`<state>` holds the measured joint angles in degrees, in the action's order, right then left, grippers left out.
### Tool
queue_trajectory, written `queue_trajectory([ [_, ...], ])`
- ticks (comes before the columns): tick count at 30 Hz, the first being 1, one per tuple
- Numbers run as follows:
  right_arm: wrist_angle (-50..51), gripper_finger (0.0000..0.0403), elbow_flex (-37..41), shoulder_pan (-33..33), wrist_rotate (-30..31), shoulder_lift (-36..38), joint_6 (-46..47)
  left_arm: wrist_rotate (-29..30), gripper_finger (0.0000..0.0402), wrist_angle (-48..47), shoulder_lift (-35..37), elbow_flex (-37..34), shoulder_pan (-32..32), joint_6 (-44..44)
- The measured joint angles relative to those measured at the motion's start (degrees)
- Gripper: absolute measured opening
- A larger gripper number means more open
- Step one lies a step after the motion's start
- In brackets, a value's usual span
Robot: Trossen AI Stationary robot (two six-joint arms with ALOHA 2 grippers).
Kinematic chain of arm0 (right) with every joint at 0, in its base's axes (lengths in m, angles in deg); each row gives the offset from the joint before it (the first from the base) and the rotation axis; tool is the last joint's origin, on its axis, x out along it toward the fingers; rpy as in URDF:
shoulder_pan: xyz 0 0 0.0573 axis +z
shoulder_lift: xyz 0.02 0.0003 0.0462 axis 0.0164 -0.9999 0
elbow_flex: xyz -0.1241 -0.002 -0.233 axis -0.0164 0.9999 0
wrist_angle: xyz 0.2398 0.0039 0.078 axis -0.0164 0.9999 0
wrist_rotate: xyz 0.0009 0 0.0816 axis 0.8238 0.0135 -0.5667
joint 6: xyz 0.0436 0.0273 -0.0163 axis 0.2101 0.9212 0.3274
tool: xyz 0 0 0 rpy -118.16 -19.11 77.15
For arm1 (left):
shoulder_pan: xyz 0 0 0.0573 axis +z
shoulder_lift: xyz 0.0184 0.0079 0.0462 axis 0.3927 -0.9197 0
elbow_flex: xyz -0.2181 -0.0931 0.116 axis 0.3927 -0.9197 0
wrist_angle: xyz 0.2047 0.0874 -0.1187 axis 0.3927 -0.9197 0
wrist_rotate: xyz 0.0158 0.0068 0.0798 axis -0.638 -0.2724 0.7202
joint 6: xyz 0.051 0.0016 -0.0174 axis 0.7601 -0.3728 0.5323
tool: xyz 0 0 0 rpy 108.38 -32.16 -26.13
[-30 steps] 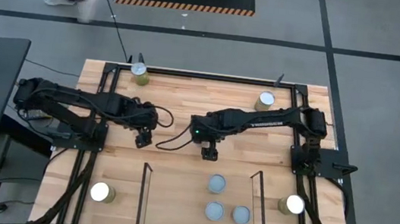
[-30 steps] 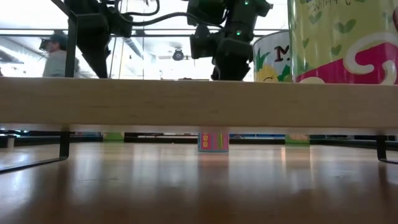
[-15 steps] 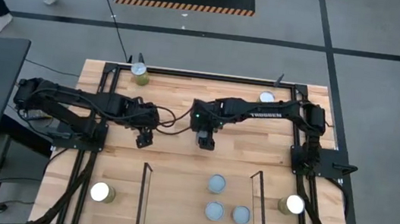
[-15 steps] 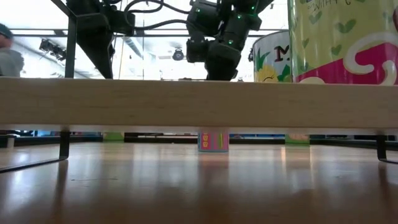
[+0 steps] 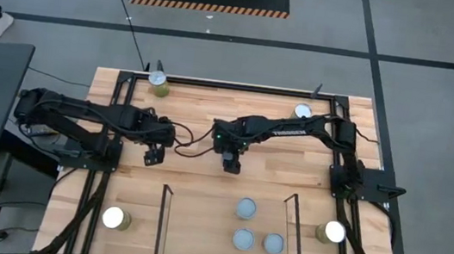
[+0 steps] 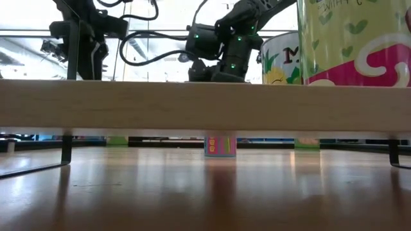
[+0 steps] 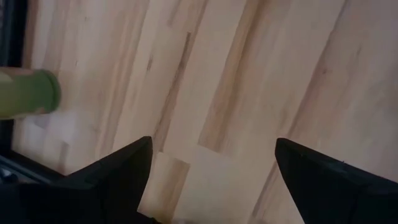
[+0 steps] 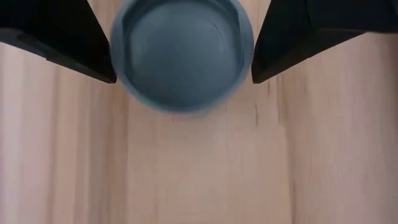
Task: Pick and place cans onto a shelf
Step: Put the canned mixed corn on the shelf
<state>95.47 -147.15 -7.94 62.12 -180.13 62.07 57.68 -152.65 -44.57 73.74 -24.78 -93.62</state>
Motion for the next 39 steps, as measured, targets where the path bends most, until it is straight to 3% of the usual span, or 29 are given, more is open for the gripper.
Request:
queue_trajectory([
  [12,0.82,0.0293,0.00,0.02,-0.13,-0.02,0.37,0.68,0.0346,1.25,4.11,0.02,5.80,1.13],
  [22,11.71,0.0295,-3.78,2.12,-1.23,4.18,2.84,3.11,0.0346,1.77,5.24,0.02,7.98,0.86],
  [32,20.06,0.0293,-6.10,10.13,-0.79,20.64,12.66,2.98,0.0346,4.30,5.16,0.02,7.87,-6.43],
  [39,23.33,0.0293,-6.10,20.84,3.14,31.29,27.65,2.49,0.0346,21.20,5.16,0.02,7.47,-8.67],
])
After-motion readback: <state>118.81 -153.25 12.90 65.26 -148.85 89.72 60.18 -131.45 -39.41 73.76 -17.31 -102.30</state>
